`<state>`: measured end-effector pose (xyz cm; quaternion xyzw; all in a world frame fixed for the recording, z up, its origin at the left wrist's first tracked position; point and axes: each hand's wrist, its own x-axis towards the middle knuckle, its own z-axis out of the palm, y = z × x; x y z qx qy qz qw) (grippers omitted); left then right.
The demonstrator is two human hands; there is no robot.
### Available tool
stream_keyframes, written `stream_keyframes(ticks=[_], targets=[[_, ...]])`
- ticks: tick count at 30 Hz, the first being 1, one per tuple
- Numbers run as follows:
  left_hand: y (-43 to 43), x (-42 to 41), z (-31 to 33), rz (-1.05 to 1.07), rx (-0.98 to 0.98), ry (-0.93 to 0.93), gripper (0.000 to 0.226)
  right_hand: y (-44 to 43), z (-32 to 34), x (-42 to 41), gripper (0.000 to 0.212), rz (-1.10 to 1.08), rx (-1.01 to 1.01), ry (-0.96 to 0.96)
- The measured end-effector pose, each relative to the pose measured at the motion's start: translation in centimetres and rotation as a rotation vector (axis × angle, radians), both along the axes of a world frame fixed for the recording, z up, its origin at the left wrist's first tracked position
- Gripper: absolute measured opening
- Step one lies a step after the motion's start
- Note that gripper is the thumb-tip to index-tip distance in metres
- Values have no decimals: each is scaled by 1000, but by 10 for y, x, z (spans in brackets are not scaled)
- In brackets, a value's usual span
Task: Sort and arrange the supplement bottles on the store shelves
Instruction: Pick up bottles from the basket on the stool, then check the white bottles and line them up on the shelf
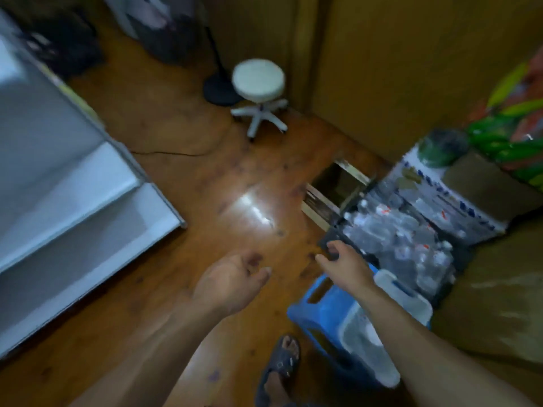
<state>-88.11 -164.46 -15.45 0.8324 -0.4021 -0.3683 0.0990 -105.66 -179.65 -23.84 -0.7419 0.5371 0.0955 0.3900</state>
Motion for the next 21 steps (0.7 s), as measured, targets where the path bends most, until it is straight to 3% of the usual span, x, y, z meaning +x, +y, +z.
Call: stream_keyframes(ticks=[6,12,16,21], targets=[[162,87,92,392,-218,-198,38,97,113,177,48,365,-143,-250],[388,124,154,741,-243,-482,45,308,198,331,40,825,-181,-430],[529,126,183,975,-230,-642,41,469,244,390,46,1162,-121,-499],[631,116,202,1209,-272,-694,32,620,275,425,47,1413,-144,-605]])
